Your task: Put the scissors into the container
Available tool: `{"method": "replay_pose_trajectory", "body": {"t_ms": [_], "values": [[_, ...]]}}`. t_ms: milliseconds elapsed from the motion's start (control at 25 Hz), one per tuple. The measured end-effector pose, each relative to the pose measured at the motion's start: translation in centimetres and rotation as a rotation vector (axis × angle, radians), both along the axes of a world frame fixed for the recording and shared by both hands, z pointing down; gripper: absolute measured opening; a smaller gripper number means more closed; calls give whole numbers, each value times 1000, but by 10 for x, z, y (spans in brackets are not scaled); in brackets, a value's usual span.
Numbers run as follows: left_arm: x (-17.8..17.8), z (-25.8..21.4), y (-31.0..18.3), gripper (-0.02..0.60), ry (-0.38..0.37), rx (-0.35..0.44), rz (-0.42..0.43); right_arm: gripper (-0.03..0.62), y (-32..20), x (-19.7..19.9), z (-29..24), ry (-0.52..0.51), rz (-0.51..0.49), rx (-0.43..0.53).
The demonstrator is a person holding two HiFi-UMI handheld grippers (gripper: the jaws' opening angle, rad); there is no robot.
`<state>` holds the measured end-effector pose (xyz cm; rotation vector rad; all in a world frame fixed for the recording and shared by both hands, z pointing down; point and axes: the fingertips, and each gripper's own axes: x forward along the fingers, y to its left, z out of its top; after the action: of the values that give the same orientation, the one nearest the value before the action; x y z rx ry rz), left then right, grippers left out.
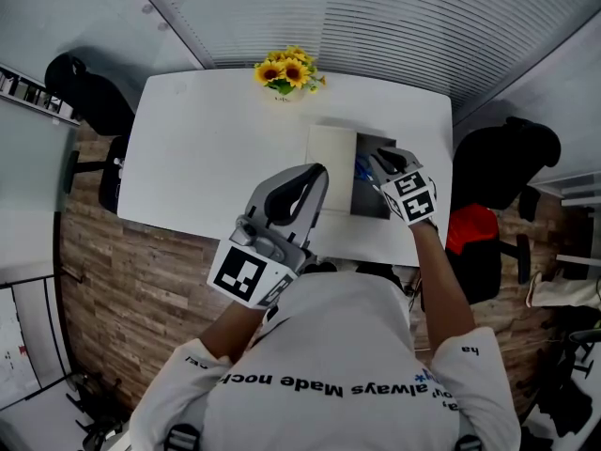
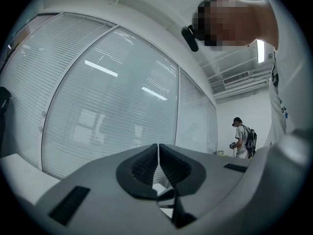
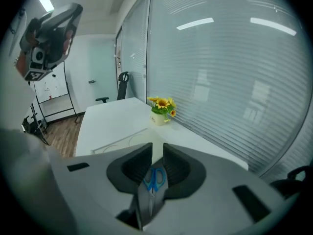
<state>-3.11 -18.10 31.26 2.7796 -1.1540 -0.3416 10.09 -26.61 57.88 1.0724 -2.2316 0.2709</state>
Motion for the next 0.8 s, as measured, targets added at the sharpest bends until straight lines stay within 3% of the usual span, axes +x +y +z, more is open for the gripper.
{"method": "replay_pose_trajectory", "body": {"t_ms": [800], "values": [[4,-2,3,28,-1,7,16,52,61,-2,-171,-203,24,293]]}}
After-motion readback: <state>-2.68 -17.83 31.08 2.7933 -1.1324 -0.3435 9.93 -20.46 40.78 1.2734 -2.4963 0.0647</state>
